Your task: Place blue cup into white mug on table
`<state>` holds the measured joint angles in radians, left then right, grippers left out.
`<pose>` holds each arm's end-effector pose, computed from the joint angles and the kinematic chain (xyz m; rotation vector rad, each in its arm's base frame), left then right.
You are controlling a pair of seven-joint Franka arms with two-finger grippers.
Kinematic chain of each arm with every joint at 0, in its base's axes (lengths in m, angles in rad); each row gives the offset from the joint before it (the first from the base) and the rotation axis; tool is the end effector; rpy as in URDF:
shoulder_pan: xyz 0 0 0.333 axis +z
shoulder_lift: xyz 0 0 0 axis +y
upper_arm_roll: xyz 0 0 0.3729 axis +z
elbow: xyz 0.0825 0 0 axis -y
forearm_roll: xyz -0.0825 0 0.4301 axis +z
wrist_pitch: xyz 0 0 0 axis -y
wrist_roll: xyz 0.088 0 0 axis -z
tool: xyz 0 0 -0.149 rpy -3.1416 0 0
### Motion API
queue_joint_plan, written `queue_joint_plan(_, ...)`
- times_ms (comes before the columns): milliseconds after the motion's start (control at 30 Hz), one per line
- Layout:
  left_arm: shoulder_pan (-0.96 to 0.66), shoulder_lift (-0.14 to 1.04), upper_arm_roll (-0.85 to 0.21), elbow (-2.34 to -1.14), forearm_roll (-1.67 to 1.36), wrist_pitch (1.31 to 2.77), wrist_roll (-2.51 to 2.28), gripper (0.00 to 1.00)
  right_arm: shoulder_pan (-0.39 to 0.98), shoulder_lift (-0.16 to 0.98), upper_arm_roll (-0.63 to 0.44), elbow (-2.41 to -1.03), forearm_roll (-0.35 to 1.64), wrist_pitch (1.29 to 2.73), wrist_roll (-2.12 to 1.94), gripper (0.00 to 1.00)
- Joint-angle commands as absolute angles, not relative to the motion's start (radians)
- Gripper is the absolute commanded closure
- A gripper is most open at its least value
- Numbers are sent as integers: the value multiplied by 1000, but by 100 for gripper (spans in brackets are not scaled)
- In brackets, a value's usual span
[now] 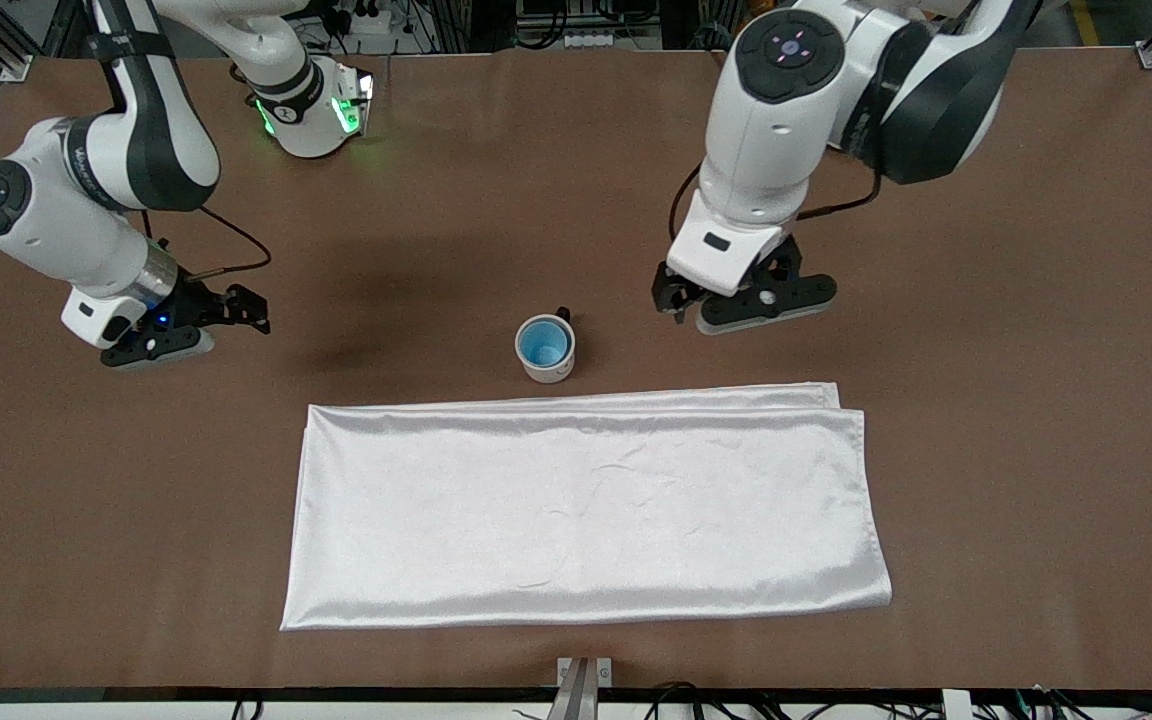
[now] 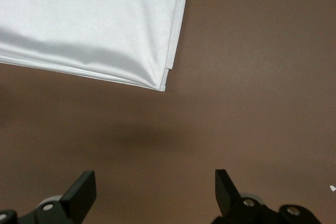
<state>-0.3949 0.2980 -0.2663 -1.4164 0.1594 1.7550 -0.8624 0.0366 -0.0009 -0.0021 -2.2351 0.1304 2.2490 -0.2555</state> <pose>0.5941 -0.4048 0.5466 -3.1013 -0.2942 -0.1438 0.5618 0.0273 0.3588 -3.0249 -0.3171 -0.0395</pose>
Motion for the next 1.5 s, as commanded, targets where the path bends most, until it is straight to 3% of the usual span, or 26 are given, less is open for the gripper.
queue_joint_plan(0, -310, 238, -272, -1443, 140, 1723, -718, 0, 28, -12, 0, -2203, 109, 2238, -268, 0)
queue_joint_plan(633, 5, 140, -273, -1443, 64, 1626, -310, 0, 15, -14, -2, -2016, -9, 1958, -264, 0)
queue_joint_plan(1133, 112, 104, -255, -1454, 38, 1565, -132, 0, 9, -20, -3, -1737, -25, 1609, -261, 0)
queue_joint_plan(1467, 94, 98, -170, -1457, 37, 1543, -52, 0, 5, -20, -6, -1628, 3, 1575, -256, 0)
